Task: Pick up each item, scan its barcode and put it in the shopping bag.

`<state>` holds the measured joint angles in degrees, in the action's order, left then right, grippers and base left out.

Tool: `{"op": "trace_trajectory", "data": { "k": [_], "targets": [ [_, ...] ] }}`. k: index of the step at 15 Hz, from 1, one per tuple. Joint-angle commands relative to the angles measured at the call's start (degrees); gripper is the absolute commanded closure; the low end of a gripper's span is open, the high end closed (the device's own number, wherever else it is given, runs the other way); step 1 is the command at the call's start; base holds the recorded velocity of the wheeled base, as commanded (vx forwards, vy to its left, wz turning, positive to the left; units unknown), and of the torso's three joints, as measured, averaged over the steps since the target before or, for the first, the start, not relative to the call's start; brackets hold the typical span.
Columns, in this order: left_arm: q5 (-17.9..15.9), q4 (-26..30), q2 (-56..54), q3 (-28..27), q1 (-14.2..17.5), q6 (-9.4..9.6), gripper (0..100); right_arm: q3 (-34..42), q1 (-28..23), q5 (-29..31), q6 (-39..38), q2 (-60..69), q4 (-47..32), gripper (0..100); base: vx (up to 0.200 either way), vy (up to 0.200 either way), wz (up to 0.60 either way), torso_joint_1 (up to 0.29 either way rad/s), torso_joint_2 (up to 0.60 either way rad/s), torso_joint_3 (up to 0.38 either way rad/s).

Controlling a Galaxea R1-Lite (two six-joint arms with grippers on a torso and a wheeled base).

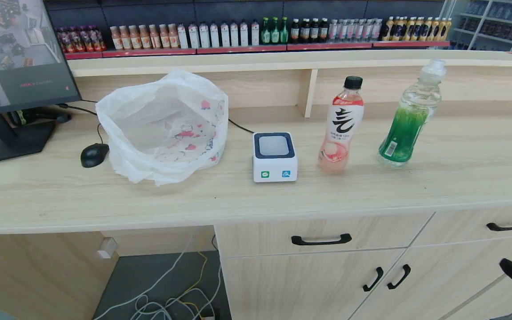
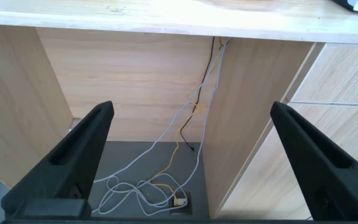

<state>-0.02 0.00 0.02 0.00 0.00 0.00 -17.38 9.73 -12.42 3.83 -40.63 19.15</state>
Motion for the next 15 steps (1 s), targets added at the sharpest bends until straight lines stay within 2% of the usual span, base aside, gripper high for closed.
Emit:
{"op": "trace_trajectory", "data": {
  "k": [1, 3, 6, 8, 9, 10, 11, 12, 15],
  "targets": [
    [0.02, 0.0, -0.02, 0.0, 0.0, 0.0, 0, 0.42, 0.47, 0.03, 7.33, -10.35, 2.91, 0, 0.0, 0.0, 0.0, 0.0, 0.0, 0.0],
    [0.02, 0.0, -0.02, 0.0, 0.0, 0.0, 0, -0.11, 1.7, 0.03, 9.62, -12.63, 5.63, 0, 0.0, 0.0, 0.0, 0.0, 0.0, 0.0],
    [0.02, 0.0, -0.02, 0.0, 0.0, 0.0, 0, 1.3, 2.66, 0.03, 8.3, -23.18, 27.69, 0, 0.0, 0.0, 0.0, 0.0, 0.0, 0.0],
    [0.02, 0.0, -0.02, 0.0, 0.0, 0.0, 0, 1.56, 5.04, 0.03, 8.04, -32.76, 44.92, 0, 0.0, 0.0, 0.0, 0.0, 0.0, 0.0],
    [0.02, 0.0, -0.02, 0.0, 0.0, 0.0, 0, 1.3, 5.65, 0.12, 8.13, -34.95, 48.52, 0, 0.0, 0.0, 0.0, 0.0, 0.0, 0.0],
    [0.02, 0.0, -0.02, 0.0, 0.0, 0.0, 0, 0.25, 6.8, 0.29, 8.13, -43.22, 60.3, 0, 0.0, 0.0, 0.0, 0.0, 0.0, 0.0],
    [0.02, 0.0, -0.02, 0.0, -0.09, 0.0, 0, 0.16, 6.8, 0.56, 8.13, -45.33, 63.11, 0, 0.0, 0.0, 0.0, 0.0, 0.0, 0.0],
    [0.02, 0.0, -0.02, 0.0, -0.09, 0.0, 0, -0.37, 7.5, 2.49, 7.95, -51.57, 70.41, 0, 0.0, 0.0, 0.0, 0.0, 0.0, 0.0],
    [0.02, 0.0, -0.02, 0.0, 0.0, 0.0, 0, -1.34, 8.82, 5.48, 7.33, -55.52, 70.85, 0, 0.0, 0.0, 0.0, 0.0, 0.0, 0.0]
  ]
}}
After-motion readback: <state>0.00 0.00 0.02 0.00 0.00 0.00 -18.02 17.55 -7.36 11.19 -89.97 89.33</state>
